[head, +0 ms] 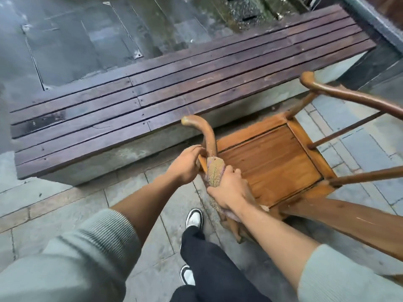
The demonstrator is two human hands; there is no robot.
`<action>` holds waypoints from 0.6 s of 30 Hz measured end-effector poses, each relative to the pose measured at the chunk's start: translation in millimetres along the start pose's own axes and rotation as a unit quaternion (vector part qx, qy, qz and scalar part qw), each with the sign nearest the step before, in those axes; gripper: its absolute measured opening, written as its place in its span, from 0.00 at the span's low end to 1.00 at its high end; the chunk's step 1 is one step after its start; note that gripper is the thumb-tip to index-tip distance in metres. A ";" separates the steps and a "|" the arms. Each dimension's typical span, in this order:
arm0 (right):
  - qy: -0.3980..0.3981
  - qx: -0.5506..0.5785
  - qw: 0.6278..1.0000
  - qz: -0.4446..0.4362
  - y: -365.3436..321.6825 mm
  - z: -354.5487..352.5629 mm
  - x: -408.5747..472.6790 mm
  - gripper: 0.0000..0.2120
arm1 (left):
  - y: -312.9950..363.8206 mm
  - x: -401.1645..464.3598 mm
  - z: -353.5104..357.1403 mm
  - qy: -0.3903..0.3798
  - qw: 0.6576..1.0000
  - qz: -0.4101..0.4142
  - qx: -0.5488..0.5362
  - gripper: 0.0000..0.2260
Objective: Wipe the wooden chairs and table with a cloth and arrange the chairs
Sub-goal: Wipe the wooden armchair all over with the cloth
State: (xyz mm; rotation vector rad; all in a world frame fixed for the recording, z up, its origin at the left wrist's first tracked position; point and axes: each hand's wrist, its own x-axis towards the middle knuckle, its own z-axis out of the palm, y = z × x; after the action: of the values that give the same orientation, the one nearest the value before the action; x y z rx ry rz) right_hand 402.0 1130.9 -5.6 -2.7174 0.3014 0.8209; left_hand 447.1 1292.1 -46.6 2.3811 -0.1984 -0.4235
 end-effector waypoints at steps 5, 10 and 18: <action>0.032 0.053 0.996 0.067 -32.7 2.5 43.0 0.37 | -29.2 60.5 -26.4 -0.053 0.997 -0.015 0.058 0.30; 0.059 0.067 0.990 0.113 -61.4 4.1 81.0 0.35 | -51.6 131.4 -47.4 -0.090 0.989 -0.009 0.115 0.33; 0.088 0.065 0.988 0.113 -88.8 -11.4 159.3 0.35 | -91.5 202.5 -44.6 -0.163 0.966 0.015 0.200 0.37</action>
State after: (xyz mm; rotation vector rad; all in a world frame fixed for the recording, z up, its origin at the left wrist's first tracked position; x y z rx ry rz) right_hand 562.5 1192.0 -68.1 -2.6687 0.6879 0.5932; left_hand 654.6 1336.0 -126.5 2.6803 -0.5104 -0.8290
